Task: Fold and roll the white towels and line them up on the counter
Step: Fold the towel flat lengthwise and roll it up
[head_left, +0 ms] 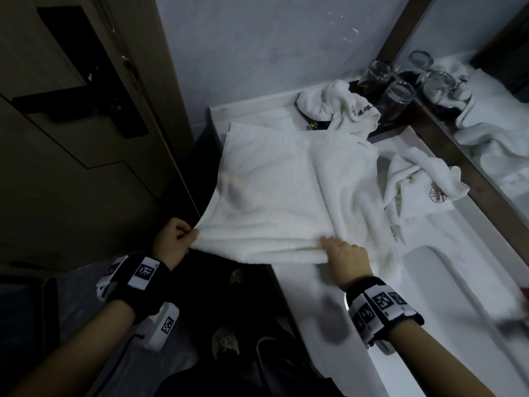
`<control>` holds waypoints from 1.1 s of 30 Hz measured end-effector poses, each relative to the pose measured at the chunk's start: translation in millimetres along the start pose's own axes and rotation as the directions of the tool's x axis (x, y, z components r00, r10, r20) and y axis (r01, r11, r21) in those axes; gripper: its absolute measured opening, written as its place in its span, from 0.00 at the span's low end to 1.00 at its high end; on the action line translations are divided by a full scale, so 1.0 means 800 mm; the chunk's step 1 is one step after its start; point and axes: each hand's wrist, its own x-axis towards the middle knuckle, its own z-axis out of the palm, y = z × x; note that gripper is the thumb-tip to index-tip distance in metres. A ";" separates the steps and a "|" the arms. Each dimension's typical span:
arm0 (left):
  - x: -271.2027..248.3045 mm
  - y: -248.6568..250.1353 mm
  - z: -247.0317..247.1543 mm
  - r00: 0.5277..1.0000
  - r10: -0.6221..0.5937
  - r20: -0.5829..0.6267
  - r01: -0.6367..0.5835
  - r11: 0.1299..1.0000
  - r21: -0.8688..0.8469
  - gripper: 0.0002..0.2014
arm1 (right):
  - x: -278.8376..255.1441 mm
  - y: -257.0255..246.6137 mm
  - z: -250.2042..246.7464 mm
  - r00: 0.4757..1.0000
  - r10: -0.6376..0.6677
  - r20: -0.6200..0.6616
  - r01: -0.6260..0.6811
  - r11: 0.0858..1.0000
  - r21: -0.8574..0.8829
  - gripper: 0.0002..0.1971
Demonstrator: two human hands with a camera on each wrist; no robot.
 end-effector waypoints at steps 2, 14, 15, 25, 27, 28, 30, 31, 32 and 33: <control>0.008 0.006 0.002 0.998 -0.010 0.061 0.011 1.000 -0.008 0.05 | 0.001 -0.004 -0.008 0.999 -0.021 0.044 0.021 1.000 0.008 0.21; 0.059 0.054 0.040 0.927 -0.186 0.326 0.030 0.903 0.428 0.15 | 0.081 -0.014 -0.065 1.000 0.026 0.016 -0.031 0.892 0.450 0.15; 0.068 0.062 0.041 0.940 -0.155 0.305 0.000 0.892 0.453 0.15 | 0.094 -0.014 -0.069 1.000 0.006 -0.011 0.000 0.858 0.514 0.14; 0.136 0.170 0.051 0.923 0.366 0.114 -0.383 0.860 0.338 0.12 | 0.209 -0.030 -0.108 0.964 -0.126 -0.236 0.249 0.745 0.619 0.24; 0.144 0.182 0.056 0.894 0.423 0.149 -0.448 0.842 0.299 0.14 | 0.233 -0.032 -0.116 0.959 -0.122 -0.254 0.255 0.760 0.598 0.24; 0.152 0.188 0.059 0.894 0.417 0.164 -0.448 0.846 0.289 0.15 | 0.244 -0.032 -0.118 0.956 -0.117 -0.268 0.257 0.772 0.581 0.24; 0.173 0.199 0.066 0.896 0.395 0.205 -0.441 0.847 0.296 0.16 | 0.263 -0.030 -0.120 0.947 -0.105 -0.304 0.258 0.811 0.525 0.24; 0.185 0.205 0.069 0.890 0.398 0.224 -0.452 0.841 0.299 0.15 | 0.271 -0.028 -0.119 0.943 -0.098 -0.318 0.250 0.838 0.485 0.24; 0.196 0.210 0.072 0.885 0.404 0.233 -0.460 0.837 0.296 0.14 | 0.277 -0.025 -0.118 0.941 -0.084 -0.327 0.231 0.865 0.444 0.25; 0.207 0.216 0.075 0.887 0.402 0.226 -0.455 0.842 0.290 0.13 | 0.282 -0.022 -0.117 0.941 -0.061 -0.332 0.202 0.890 0.409 0.25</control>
